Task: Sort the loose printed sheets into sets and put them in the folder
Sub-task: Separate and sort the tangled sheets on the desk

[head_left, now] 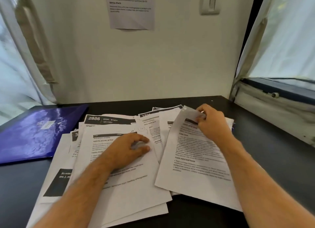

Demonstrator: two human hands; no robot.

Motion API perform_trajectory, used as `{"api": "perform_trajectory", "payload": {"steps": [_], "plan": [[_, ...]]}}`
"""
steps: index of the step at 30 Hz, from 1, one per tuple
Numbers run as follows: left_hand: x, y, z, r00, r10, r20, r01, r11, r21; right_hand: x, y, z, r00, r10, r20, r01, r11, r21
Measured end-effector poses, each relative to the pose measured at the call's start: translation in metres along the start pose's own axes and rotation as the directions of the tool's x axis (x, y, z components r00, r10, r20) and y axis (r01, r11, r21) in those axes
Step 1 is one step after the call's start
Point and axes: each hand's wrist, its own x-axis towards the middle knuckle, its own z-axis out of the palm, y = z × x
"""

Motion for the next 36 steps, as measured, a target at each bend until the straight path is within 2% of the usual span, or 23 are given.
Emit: {"api": "perform_trajectory", "payload": {"steps": [4, 7, 10, 12, 15, 18, 20, 22, 24, 26, 31, 36], "plan": [[-0.001, 0.004, -0.001, 0.998, 0.021, -0.054, -0.021, 1.0, 0.001, 0.005, 0.009, 0.006, 0.997, 0.021, -0.075, -0.011, 0.991, 0.131], [-0.002, 0.015, 0.002, 0.965, 0.067, -0.255, -0.084, 0.995, -0.058, 0.001, 0.0, 0.008, 0.997, -0.065, -0.038, 0.071, 0.98, 0.188], [0.002, 0.035, 0.007, 0.918, 0.081, -0.388, -0.184, 0.954, -0.235, -0.009, -0.016, 0.018, 0.982, -0.186, -0.002, 0.182, 0.954, 0.238], [0.003, 0.044, 0.01, 0.914, 0.095, -0.394, -0.235, 0.916, -0.325, -0.013, -0.027, 0.024, 0.968, -0.252, 0.0, 0.243, 0.935, 0.257], [0.002, 0.044, 0.015, 0.918, 0.092, -0.387, -0.24, 0.903, -0.355, -0.015, -0.035, 0.031, 0.951, -0.308, -0.017, 0.301, 0.916, 0.265], [0.004, 0.04, 0.015, 0.895, -0.019, -0.445, -0.2, 0.875, -0.441, -0.018, -0.037, 0.035, 0.949, -0.315, -0.004, 0.3, 0.901, 0.313], [0.005, 0.038, 0.013, 0.901, -0.15, -0.408, -0.148, 0.778, -0.611, -0.019, -0.038, 0.037, 0.947, -0.32, -0.025, 0.311, 0.896, 0.316], [0.004, 0.038, 0.011, 0.913, -0.266, -0.31, -0.075, 0.638, -0.767, -0.019, -0.037, 0.038, 0.923, -0.378, -0.071, 0.384, 0.893, 0.236], [0.005, 0.038, 0.011, 0.908, -0.338, -0.246, -0.038, 0.519, -0.854, -0.019, -0.035, 0.036, 0.891, -0.444, -0.1, 0.454, 0.876, 0.16], [0.006, 0.036, 0.01, 0.889, -0.397, -0.229, -0.023, 0.46, -0.887, -0.021, -0.031, 0.033, 0.879, -0.473, -0.061, 0.476, 0.868, 0.143], [0.008, 0.031, 0.013, 0.869, -0.448, -0.21, 0.004, 0.432, -0.902, -0.028, -0.025, 0.024, 0.869, -0.486, 0.091, 0.482, 0.874, 0.057], [0.012, 0.022, 0.009, 0.817, -0.505, -0.277, -0.033, 0.439, -0.898, -0.031, -0.025, 0.018, 0.862, -0.501, 0.074, 0.501, 0.865, 0.018]]}}
